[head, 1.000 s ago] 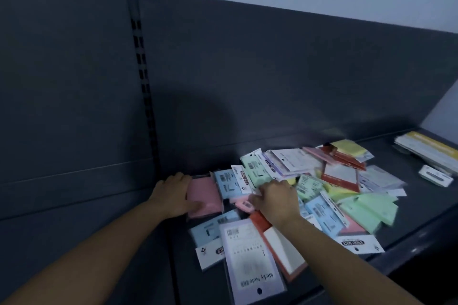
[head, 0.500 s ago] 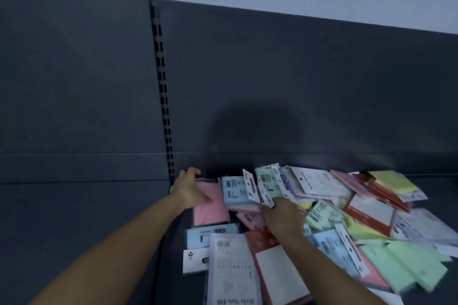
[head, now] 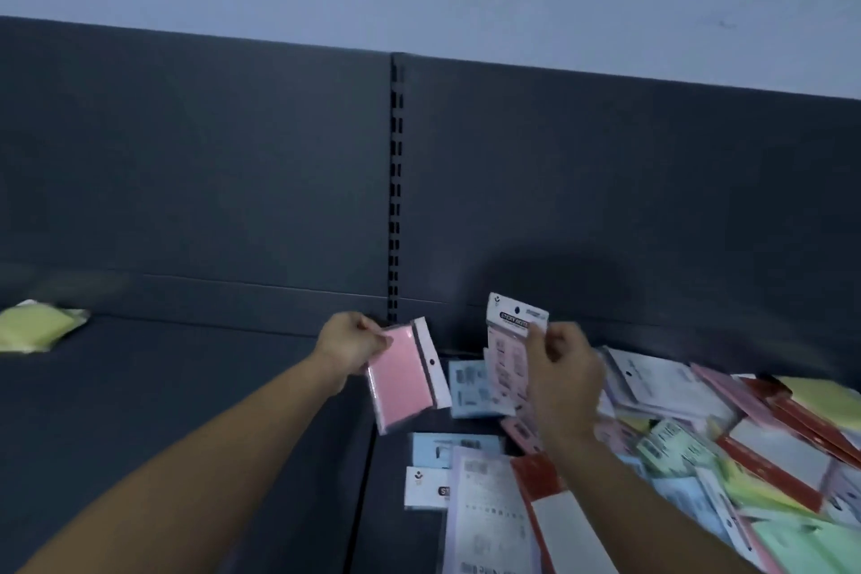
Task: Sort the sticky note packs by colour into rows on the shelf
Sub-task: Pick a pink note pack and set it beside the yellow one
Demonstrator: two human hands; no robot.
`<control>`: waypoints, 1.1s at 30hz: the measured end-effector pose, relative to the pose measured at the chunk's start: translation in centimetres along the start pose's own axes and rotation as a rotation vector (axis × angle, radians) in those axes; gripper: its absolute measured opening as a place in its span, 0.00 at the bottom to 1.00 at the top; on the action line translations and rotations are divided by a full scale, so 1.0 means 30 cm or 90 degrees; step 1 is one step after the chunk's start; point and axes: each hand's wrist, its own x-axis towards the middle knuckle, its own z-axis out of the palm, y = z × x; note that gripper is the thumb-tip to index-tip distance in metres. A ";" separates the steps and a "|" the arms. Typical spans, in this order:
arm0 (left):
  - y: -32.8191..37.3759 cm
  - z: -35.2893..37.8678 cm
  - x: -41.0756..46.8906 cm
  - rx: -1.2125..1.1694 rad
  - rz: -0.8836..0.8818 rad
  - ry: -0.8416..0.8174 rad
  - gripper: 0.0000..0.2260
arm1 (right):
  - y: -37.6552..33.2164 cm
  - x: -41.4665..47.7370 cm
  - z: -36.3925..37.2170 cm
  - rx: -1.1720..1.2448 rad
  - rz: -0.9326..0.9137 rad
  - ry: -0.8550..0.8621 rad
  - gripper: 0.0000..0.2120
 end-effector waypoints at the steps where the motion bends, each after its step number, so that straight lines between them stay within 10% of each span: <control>1: -0.007 -0.040 -0.012 -0.017 -0.006 0.010 0.09 | -0.025 -0.002 0.027 0.011 -0.027 -0.008 0.08; 8: -0.129 -0.378 -0.129 -0.156 -0.049 0.138 0.05 | -0.184 -0.106 0.307 0.098 -0.062 -0.163 0.06; 14: -0.257 -0.740 -0.238 -0.188 -0.104 0.168 0.05 | -0.329 -0.323 0.594 0.302 0.463 -0.492 0.09; 18: -0.341 -0.974 -0.276 -0.217 -0.126 0.184 0.08 | -0.458 -0.481 0.772 0.385 0.529 -0.650 0.06; 33: -0.542 -1.306 -0.052 -0.389 -0.199 0.100 0.13 | -0.616 -0.694 1.075 0.266 0.487 -0.411 0.08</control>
